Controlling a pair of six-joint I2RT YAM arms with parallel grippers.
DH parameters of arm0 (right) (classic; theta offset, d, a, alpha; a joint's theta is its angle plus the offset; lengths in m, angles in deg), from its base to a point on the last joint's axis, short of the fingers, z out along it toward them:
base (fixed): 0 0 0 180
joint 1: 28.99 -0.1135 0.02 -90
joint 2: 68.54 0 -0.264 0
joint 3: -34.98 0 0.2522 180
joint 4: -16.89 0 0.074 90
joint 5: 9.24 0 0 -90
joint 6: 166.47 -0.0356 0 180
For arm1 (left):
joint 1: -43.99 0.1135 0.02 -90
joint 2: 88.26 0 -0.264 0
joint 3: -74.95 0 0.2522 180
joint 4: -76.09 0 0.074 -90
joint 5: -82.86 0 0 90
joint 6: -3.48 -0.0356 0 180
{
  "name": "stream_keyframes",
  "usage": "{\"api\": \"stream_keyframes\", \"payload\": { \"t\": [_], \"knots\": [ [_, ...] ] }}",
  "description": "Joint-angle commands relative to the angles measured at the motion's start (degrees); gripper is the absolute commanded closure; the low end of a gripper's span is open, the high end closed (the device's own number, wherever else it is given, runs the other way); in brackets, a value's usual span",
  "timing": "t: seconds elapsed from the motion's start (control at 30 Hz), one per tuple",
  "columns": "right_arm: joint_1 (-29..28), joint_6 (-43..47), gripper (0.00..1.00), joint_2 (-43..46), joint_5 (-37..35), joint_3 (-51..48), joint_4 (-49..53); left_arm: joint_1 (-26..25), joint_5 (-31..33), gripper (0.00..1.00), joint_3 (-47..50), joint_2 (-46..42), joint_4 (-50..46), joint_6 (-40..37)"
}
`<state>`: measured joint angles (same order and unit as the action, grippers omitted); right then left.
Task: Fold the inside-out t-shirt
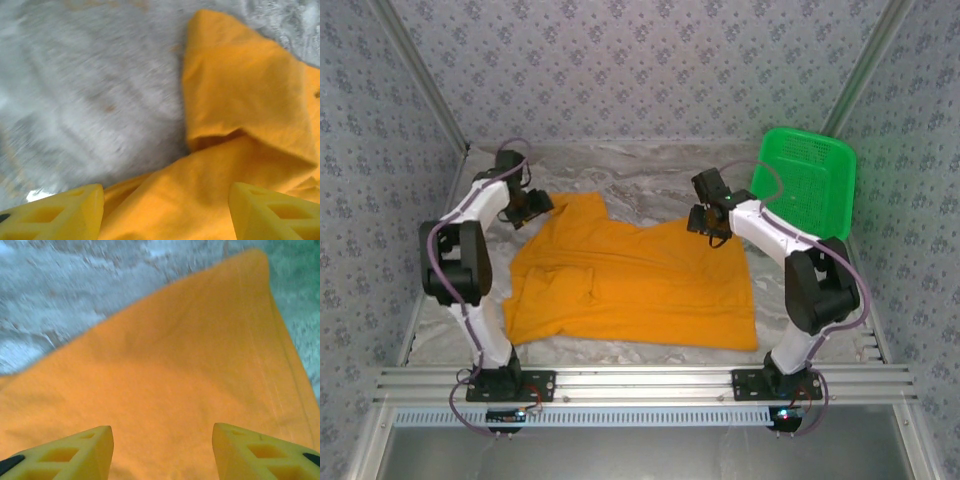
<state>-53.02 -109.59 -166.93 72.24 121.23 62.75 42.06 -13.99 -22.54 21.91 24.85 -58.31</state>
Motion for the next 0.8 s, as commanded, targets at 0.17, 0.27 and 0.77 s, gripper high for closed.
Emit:
{"api": "stream_keyframes", "payload": {
  "t": [0.17,0.27,0.77],
  "knots": [
    [0.8,1.8,0.43,-2.3,1.5,2.0,0.7,-0.1,3.1,0.79,-13.8,13.6,-5.9,-7.0],
    [1.9,2.1,0.43,-2.4,1.5,1.5,0.5,0.0,1.6,0.80,-15.5,15.7,-3.5,-8.4],
    [6.5,4.2,0.44,-7.2,4.5,6.4,1.1,1.2,-0.2,0.91,-45.9,34.1,-11.0,-15.0]
  ]
}}
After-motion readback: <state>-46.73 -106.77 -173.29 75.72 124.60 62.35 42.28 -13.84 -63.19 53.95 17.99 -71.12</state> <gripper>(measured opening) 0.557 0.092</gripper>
